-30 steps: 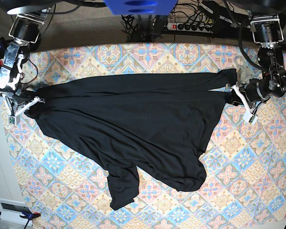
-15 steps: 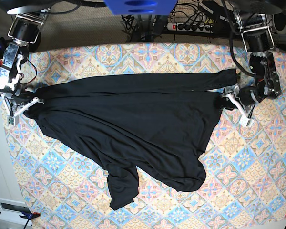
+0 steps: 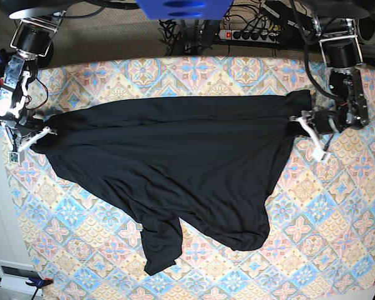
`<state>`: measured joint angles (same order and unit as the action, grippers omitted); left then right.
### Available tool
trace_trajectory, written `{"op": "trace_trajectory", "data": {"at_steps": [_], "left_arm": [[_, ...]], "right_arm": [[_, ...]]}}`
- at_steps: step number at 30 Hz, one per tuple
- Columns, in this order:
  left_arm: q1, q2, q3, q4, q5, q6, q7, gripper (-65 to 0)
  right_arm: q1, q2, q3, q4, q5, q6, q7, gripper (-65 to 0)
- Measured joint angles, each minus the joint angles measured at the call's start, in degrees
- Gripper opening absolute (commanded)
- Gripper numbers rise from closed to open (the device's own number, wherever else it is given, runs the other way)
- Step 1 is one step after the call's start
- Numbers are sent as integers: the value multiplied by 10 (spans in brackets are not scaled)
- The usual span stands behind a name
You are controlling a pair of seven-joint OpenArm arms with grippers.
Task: Layout the t-shirt on the table in an organized manner, then fold the t-shirt properly
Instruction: 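Stretch the shirt taut between both grippers and lay it down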
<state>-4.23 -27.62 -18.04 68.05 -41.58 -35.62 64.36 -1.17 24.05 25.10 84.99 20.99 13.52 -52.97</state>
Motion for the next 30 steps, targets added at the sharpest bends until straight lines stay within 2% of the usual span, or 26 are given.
{"op": "trace_trajectory", "data": {"at_steps": [4, 7, 13, 18, 27, 30], "left_arm": [[35, -31, -90, 6, 13, 5, 8, -650], [79, -40, -146, 47, 11, 5, 12, -650], [155, -38, -145, 131, 8, 5, 5, -650], [185, -38, -146, 133, 11, 4, 6, -650], [194, -59, -165, 134, 6, 4, 4, -648], [182, -67, -161, 153, 10, 2, 17, -581]], "right_arm": [[0, -1, -3, 0, 7, 5, -19, -650], [-1, -5, -4, 0, 17, 10, -33, -650], [-14, -2, -4, 62, 13, 4, -78, -649], [-54, -3, -4, 105, 11, 4, -118, -649], [-69, -3, -4, 107, 17, 7, -121, -649], [-68, -3, -4, 108, 17, 7, -120, -645]]}}
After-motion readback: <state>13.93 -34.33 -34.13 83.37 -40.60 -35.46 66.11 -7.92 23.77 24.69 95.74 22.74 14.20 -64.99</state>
